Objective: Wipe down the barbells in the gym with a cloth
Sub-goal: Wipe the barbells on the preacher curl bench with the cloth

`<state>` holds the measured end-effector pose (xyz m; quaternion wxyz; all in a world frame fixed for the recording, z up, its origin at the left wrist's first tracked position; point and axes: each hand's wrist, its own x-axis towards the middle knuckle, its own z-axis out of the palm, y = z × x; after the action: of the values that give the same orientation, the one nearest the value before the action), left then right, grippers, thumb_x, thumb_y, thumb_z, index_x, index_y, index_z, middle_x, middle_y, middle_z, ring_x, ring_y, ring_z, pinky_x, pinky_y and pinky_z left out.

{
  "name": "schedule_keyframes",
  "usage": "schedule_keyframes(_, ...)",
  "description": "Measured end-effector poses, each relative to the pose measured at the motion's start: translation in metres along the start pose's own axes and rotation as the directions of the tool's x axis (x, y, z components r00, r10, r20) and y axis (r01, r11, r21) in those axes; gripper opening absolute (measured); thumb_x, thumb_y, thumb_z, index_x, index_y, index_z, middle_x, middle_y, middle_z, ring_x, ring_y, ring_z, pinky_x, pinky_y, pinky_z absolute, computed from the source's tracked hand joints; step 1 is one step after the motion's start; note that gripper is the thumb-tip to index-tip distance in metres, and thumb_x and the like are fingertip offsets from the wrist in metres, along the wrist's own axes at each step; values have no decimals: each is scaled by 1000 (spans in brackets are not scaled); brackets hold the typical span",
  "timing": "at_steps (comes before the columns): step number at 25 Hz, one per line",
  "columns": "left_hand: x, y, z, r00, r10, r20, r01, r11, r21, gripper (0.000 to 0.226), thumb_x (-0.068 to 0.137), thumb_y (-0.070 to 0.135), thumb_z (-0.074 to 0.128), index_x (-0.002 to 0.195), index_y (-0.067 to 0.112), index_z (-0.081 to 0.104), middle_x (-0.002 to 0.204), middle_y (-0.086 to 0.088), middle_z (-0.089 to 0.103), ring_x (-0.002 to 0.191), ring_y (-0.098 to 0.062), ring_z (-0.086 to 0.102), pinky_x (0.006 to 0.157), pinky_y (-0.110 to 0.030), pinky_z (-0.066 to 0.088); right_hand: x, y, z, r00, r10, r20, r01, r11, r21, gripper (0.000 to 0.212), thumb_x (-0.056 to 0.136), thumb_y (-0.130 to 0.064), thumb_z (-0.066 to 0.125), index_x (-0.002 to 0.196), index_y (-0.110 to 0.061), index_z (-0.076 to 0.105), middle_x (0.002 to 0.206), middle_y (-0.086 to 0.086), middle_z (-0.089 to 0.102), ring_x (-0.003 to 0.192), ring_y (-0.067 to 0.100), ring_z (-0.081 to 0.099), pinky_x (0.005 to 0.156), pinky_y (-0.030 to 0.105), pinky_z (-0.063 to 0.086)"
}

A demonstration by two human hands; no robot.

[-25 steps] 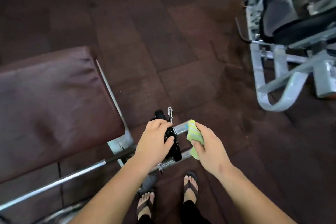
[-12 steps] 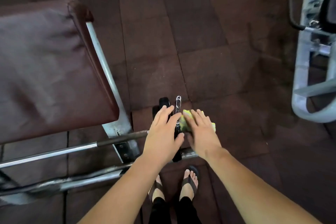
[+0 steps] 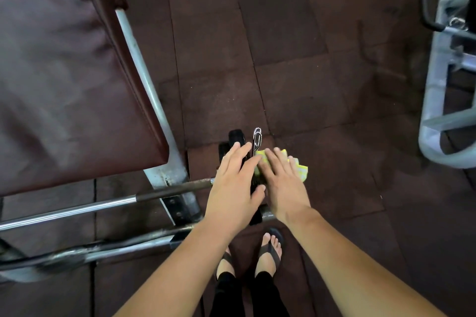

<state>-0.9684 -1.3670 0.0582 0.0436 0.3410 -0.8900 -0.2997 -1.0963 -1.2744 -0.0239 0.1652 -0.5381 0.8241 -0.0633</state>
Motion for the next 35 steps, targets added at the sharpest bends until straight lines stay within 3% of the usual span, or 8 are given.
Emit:
schedule_keyframes(3,-1,-3,-2,1000,2,8,-2,1000,-3,62,88,33,64,146,21,44,161,7,25,153,-12,5,124,-35,16,-5,10,-2,998,-58,16,57,998,20,76,94,-19,62,161,-20,28,169,9,29,158,32,18,128,52,13)
schedule_keyframes(11,0,-7,-4,1000,20,21,-20,1000,-1,64,88,35,67,146,21,43,162,7,24,153,-12,5,123,-39,19,24,2,-5,982,190,-3,-190,980,62,49,107,-28,41,154,-17,40,156,9,45,153,33,27,127,51,15)
schedule_keyframes(16,-1,-6,-5,999,23,27,-23,1000,-1,63,89,36,66,145,21,44,162,8,24,153,-11,5,123,-41,20,-15,8,-3,1000,-10,-9,11,1000,24,66,101,-23,46,162,-21,24,170,8,23,159,32,12,129,51,12)
schedule_keyframes(21,0,-8,-4,999,24,31,-24,1000,7,63,89,37,65,145,19,44,162,6,25,153,-12,7,122,-43,21,-6,13,0,986,157,-49,-154,986,64,61,106,-29,43,163,-22,23,173,12,14,160,34,6,128,53,16)
schedule_keyframes(25,-1,-9,-5,999,25,33,-24,999,-21,64,88,36,67,146,21,44,162,8,26,153,-11,7,122,-43,21,-27,-7,23,998,33,-51,-30,998,51,74,100,-23,50,165,-25,15,174,9,8,160,30,0,129,52,11)
schedule_keyframes(29,0,-10,-7,998,31,49,-31,1000,-3,64,89,39,65,146,19,43,162,8,25,153,-12,7,122,-45,21,-43,21,17,991,91,-96,-85,994,67,76,97,-15,58,163,-30,22,173,7,15,160,29,9,127,54,19)
schedule_keyframes(32,0,-10,-6,998,28,52,-28,1000,3,64,89,39,65,146,20,43,162,7,25,153,-12,6,122,-45,20,-3,9,10,971,215,-103,-202,972,122,56,107,-22,44,161,-22,29,171,10,23,159,32,14,127,55,19)
schedule_keyframes(35,0,-10,-6,999,27,48,-26,1000,-2,64,88,39,66,145,22,43,161,7,26,153,-12,7,121,-45,22,8,-12,11,984,159,-76,-152,984,88,58,106,-38,25,158,-17,37,167,11,33,158,33,20,128,53,17)
